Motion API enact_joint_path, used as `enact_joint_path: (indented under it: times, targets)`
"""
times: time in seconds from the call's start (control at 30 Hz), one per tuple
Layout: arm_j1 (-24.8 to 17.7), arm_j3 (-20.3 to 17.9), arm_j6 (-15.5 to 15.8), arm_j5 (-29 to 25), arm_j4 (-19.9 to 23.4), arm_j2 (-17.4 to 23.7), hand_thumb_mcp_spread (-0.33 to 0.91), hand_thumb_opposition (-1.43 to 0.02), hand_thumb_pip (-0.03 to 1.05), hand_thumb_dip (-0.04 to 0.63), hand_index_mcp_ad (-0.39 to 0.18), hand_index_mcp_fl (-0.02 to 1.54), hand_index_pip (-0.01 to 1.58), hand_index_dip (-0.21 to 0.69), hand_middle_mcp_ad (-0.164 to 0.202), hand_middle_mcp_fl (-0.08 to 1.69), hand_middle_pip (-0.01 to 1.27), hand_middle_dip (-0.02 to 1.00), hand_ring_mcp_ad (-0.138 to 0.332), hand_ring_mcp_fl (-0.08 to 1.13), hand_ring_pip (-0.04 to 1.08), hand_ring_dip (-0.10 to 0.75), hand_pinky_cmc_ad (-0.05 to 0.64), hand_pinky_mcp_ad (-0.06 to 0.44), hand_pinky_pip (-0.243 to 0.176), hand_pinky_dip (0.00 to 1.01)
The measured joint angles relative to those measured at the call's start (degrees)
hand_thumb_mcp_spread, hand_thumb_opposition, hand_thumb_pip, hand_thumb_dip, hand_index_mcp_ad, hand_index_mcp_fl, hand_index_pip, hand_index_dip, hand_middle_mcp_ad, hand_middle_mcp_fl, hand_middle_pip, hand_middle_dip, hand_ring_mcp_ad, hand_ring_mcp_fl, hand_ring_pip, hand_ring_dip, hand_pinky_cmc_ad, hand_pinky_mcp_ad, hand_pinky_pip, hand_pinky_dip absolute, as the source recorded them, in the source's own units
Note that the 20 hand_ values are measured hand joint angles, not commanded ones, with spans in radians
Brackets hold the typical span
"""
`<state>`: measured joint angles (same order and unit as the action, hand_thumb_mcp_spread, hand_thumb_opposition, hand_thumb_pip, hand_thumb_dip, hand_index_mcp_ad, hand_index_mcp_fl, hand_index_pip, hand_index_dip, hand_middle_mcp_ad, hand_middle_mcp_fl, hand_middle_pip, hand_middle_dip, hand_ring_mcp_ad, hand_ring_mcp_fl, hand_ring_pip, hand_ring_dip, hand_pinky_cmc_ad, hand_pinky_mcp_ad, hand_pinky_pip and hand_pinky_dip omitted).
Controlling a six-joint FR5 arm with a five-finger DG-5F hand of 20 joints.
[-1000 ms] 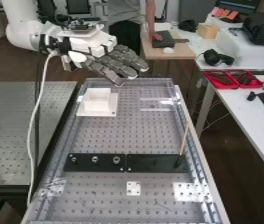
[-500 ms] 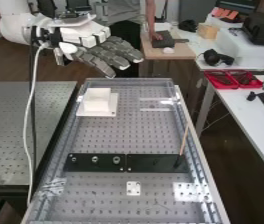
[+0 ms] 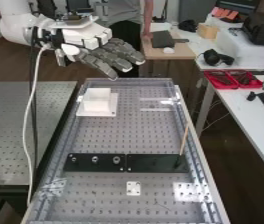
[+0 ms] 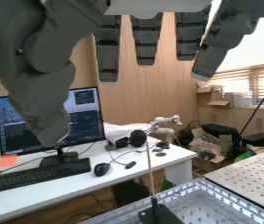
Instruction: Grab the pcb board and place it in the clear container
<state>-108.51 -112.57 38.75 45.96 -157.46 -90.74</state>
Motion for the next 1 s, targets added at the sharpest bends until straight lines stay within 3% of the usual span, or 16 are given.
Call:
enact_joint_path:
  times: [1.0]
  targets:
    - [0.2,0.9,0.3,1.4,-1.4,-0.5,0.27,-0.79,0.65,0.188,-0.106,0.06,0.6,-0.012,0.084,0.0,0.13,0.11,0.223,0.0,0.08,0.014,0.316,0.18,-0.094,0.62]
